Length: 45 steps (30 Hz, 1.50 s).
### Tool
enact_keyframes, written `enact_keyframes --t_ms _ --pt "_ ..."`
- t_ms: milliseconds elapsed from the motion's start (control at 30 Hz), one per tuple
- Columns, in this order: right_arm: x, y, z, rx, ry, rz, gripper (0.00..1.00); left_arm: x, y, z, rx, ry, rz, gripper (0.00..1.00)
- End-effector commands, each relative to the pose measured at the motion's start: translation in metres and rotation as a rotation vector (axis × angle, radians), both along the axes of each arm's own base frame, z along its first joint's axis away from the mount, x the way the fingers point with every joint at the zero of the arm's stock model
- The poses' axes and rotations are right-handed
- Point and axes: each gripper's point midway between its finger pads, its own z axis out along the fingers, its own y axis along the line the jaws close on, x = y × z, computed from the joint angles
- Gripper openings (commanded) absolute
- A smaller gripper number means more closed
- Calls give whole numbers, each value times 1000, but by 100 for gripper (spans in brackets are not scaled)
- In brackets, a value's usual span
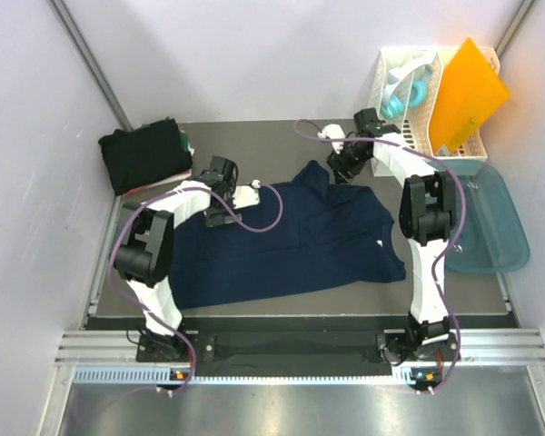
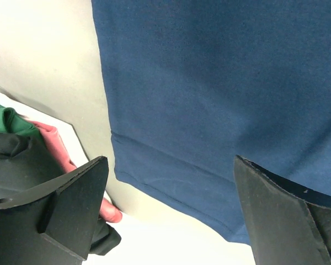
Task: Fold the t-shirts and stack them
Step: Grap the side of the flattened tshirt furthest away from the robot with both arms
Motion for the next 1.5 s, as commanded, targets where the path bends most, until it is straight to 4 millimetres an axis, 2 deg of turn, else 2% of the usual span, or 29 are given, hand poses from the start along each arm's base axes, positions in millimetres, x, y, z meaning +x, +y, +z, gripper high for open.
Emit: enact_keyframes --t_ms 0,167,200,300,433,567,767,800,833,1000,1067,1100,1200,1267,1367,1433,1467 --pt "34 13 32 29 -178 -52 56 8 -5 34 -13 -75 1 99" --pt "48 14 33 7 -245 -117 56 4 -7 34 -13 -73 6 99" --pt "56 13 36 -2 -284 -143 57 3 -7 34 -15 -73 6 99" --pt "57 18 35 0 -297 -142 57 2 -5 33 -7 -74 4 99" --pt "52 34 37 36 -279 -93 57 1 -4 30 -1 -69 3 99" --pt "37 55 45 76 -259 -24 57 2 -5 28 3 -67 -3 99" --pt "6 74 65 114 -201 88 55 6 -5 27 16 -73 -24 99" --pt "-9 75 62 106 -156 127 55 8 -6 28 18 -77 -27 99" --pt "-14 75 68 101 -148 148 55 9 -5 29 22 -80 -33 99" --pt "-71 71 67 85 14 268 55 17 -4 31 28 -98 -43 99" --pt "-86 71 66 79 50 296 55 19 -5 30 27 -101 -47 99" --pt "-98 70 61 75 86 314 55 22 -5 32 23 -106 -45 99" --pt "-109 73 60 68 100 334 55 25 -7 29 16 -105 -45 99" --pt "-109 75 59 59 96 336 54 27 -8 29 12 -107 -46 99" --pt "-97 72 59 41 63 297 54 29 -10 30 7 -112 -53 99" --pt "-76 63 58 25 0 242 54 29 -10 31 7 -115 -57 99" --pt "-55 60 61 23 -63 177 54 29 -11 30 7 -113 -58 99"
